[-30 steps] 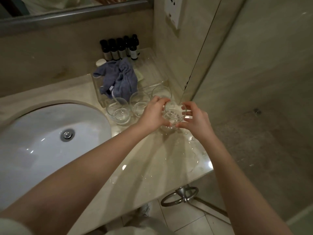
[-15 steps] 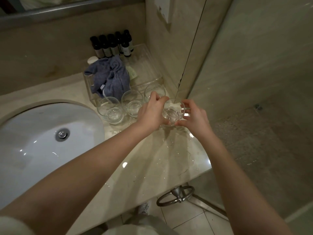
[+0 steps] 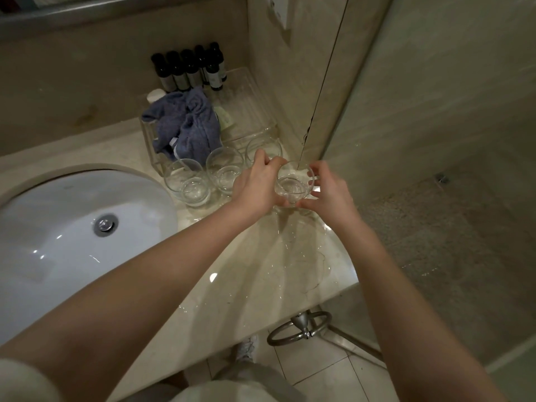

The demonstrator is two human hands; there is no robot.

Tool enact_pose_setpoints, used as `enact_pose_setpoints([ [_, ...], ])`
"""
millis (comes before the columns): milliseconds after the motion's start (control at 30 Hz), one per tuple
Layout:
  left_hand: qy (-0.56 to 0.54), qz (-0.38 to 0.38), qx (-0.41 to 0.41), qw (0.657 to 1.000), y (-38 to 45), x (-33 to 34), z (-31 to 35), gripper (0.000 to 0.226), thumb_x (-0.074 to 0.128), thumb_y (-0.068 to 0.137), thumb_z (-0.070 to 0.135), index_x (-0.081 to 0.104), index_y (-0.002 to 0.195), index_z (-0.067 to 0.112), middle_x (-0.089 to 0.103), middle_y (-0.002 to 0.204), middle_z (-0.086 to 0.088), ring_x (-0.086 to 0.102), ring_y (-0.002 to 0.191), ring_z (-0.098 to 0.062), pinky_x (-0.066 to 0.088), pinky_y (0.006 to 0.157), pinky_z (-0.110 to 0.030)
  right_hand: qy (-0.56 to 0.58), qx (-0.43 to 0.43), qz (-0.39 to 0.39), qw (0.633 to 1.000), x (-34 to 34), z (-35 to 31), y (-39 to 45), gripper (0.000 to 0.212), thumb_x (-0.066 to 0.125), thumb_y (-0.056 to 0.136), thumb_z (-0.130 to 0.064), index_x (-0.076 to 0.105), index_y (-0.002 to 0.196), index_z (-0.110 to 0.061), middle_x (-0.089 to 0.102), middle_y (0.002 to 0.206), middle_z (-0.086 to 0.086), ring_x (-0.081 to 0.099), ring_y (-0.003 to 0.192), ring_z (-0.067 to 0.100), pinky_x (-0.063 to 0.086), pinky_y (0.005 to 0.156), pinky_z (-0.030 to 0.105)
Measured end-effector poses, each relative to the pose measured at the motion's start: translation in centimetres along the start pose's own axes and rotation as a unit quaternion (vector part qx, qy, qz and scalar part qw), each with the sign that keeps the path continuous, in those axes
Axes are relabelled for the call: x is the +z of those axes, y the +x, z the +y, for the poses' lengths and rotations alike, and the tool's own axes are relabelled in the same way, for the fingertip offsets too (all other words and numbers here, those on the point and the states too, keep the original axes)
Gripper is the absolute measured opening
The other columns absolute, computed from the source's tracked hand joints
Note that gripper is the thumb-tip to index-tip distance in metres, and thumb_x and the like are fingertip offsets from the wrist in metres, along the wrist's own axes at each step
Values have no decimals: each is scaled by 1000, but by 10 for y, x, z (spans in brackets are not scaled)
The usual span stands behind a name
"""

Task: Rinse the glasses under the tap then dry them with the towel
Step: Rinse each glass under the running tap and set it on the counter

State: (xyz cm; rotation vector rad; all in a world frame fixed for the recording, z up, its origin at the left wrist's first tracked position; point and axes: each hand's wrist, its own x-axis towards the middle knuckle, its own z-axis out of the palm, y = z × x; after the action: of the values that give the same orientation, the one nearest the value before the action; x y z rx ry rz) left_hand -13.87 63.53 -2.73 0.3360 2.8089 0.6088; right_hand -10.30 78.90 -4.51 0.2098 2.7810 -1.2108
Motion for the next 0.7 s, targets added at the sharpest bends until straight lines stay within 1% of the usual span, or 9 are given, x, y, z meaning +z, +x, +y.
enact_pose_setpoints([
  [67, 12, -5, 8, 1000, 0, -1, 0, 84, 85, 70, 34, 43, 142, 26, 40, 128, -5, 58, 102, -29, 39, 74, -34, -33, -4, -8, 999, -2, -3, 1, 72, 87, 65, -9, 47, 125, -5, 57, 119, 11, 59, 106, 32, 51, 87, 49],
  [100, 19, -8, 13, 1000, 0, -2, 0, 84, 85, 71, 33, 41, 143, 25, 40, 129, -6, 58, 105, -30, 40, 74, -34, -54, -7, -15, 998, -3, -5, 2, 72, 86, 66, -9, 45, 125, -4, 56, 122, 12, 58, 107, 33, 50, 87, 43],
  [167, 34, -18, 24, 999, -1, -4, -1, 88, 84, 72, 33, 37, 146, 24, 39, 132, -6, 57, 110, -30, 42, 75, -36, -108, -12, -33, 994, -6, -9, 2, 71, 85, 70, -12, 43, 127, -1, 53, 127, 15, 55, 111, 34, 41, 81, 31],
  [200, 38, -21, 30, 999, -2, -6, -2, 89, 84, 72, 33, 35, 146, 24, 40, 134, -5, 56, 112, -30, 44, 76, -37, -142, -17, -42, 989, -8, -13, 1, 72, 85, 71, -14, 43, 128, -1, 51, 128, 16, 53, 112, 34, 38, 80, 32],
  [267, 38, -21, 45, 998, -8, -14, -8, 88, 83, 72, 34, 35, 145, 24, 41, 135, -4, 57, 113, -30, 47, 80, -40, -228, -38, -49, 972, -13, -21, -1, 72, 84, 73, -20, 43, 130, -2, 49, 128, 16, 49, 115, 35, 40, 84, 36],
  [367, 44, -27, 51, 997, -17, -34, -25, 73, 82, 71, 39, 47, 134, 25, 50, 131, 0, 56, 113, -27, 41, 78, -34, -331, -64, -43, 940, -18, -40, -6, 70, 81, 75, -28, 47, 134, -11, 47, 132, 11, 44, 119, 31, 45, 90, 42],
  [433, 63, -44, 45, 996, -25, -52, -40, 66, 82, 71, 43, 53, 128, 27, 55, 127, 2, 57, 113, -25, 38, 74, -31, -342, -78, -64, 934, -14, -59, -9, 69, 81, 75, -28, 48, 135, -16, 48, 132, 9, 45, 120, 30, 46, 90, 42],
  [533, 88, -69, 21, 994, -46, -78, -72, 65, 84, 69, 46, 56, 125, 28, 59, 123, 4, 59, 110, -23, 37, 70, -31, -362, -118, -108, 918, 5, -99, -11, 66, 80, 77, -29, 50, 135, -20, 52, 130, 7, 47, 121, 29, 45, 91, 41],
  [700, 89, -69, -52, 992, -103, -124, -149, 66, 84, 68, 47, 57, 126, 29, 61, 121, 4, 59, 108, -22, 40, 72, -29, -368, -197, -153, 896, 73, -181, -20, 69, 82, 74, -27, 51, 134, -17, 53, 126, 10, 50, 118, 32, 47, 91, 40],
])
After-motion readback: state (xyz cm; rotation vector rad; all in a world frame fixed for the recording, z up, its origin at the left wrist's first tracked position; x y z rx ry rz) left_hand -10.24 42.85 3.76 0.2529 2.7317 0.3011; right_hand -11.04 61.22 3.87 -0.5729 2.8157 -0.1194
